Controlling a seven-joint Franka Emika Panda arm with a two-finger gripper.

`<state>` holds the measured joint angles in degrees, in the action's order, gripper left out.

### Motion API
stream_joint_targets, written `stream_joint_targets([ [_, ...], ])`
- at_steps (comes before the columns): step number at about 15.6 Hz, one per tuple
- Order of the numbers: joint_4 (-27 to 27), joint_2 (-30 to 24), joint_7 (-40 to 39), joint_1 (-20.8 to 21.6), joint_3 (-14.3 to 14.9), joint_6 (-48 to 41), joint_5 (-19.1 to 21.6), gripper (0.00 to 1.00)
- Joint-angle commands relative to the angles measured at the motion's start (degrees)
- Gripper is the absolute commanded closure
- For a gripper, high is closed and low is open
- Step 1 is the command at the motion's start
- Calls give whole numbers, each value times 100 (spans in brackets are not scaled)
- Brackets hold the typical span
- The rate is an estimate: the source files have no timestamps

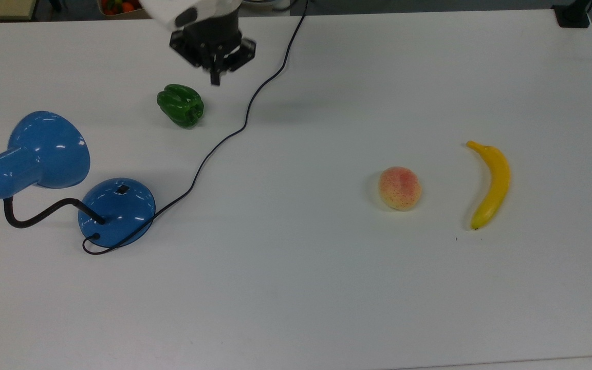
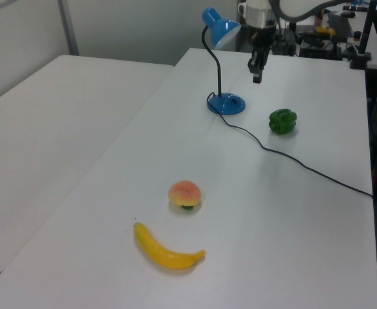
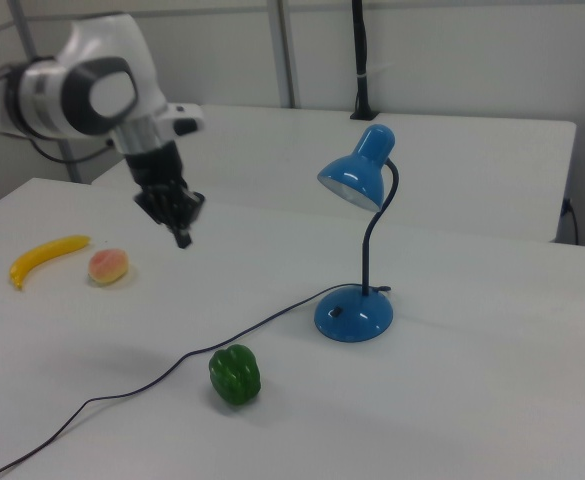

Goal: Turn off lamp

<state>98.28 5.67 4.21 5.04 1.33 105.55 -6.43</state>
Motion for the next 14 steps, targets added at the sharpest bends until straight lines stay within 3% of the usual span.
stream_joint_targets([
  [1, -89, -470, -482, 234, 61, -824, 45, 100],
  [5, -450, -523, -799, 243, 69, -1406, 151, 100],
  [6, -450, -532, -799, 208, 70, -1406, 168, 96],
  [9, -459, -550, -711, 199, 104, -1432, 168, 50],
  [10, -476, -550, -694, 199, 113, -1441, 168, 18],
  [11, -485, -550, -702, 199, 122, -1467, 151, 4],
  [14, -485, -593, -702, 199, 122, -1564, 142, 0],
])
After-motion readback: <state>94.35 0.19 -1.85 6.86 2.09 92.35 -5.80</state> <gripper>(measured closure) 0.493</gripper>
